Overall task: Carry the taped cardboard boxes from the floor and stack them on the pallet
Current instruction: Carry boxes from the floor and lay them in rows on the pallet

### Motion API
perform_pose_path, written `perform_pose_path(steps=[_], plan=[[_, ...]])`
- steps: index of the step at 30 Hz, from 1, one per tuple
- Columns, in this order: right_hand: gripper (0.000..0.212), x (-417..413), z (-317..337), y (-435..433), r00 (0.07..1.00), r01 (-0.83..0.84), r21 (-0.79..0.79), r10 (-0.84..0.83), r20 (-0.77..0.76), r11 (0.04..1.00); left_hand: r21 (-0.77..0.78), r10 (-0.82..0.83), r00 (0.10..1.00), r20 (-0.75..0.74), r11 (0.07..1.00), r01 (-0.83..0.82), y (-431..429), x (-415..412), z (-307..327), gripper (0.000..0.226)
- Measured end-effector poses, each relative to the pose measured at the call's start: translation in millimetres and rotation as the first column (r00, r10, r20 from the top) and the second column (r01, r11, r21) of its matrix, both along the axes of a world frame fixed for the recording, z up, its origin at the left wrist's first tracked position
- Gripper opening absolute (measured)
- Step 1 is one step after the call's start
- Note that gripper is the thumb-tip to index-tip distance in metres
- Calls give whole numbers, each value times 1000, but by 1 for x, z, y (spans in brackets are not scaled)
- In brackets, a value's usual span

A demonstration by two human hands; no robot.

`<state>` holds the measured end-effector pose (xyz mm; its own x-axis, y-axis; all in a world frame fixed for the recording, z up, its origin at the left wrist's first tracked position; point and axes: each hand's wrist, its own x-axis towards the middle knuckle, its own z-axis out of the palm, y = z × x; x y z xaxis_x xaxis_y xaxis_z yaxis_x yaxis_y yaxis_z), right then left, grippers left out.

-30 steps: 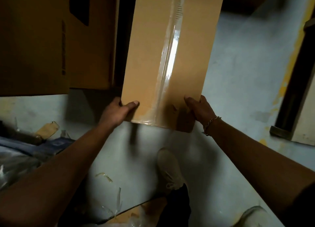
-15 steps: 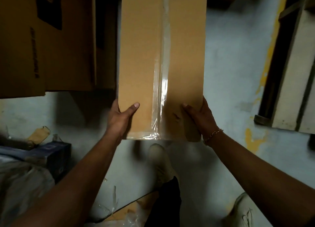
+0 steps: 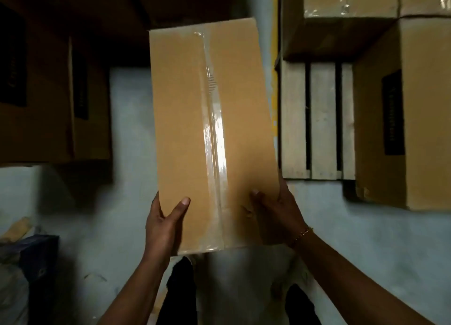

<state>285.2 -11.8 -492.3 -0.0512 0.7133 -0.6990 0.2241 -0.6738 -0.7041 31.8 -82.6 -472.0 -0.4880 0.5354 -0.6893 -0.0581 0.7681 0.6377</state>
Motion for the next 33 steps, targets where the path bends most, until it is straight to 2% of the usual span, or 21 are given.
perform_pose_path(steps=[3,8,14,17,20,25,28,33], plan=[[67,78,12,6,999,-25,20,24,35,999,33,-38,999,14,999,37,5,73,14,69],[75,201,22,3,998,10,3,-10,70,1000,55,-77,996,51,996,74,12,192,15,66],[73,294,9,-35,991,109,-15,-108,79,994,44,-157,982,106,987,153,1,280,-4,67],[71,318,-4,-59,984,157,-54,-152,91,986,29,-200,973,117,980,198,-13,303,-20,67],[60,331,-22,-72,978,191,-106,-180,105,976,13,-238,966,102,971,238,-25,319,-36,66],[56,343,-47,-82,959,247,-212,-207,195,945,-16,-279,955,99,959,282,-36,334,-59,63],[53,352,-57,-85,951,256,-226,-203,232,940,-36,-308,947,92,949,313,-35,341,-68,59],[63,365,-63,-91,938,308,-267,-244,248,913,-112,-367,920,140,917,383,-32,344,-76,62]])
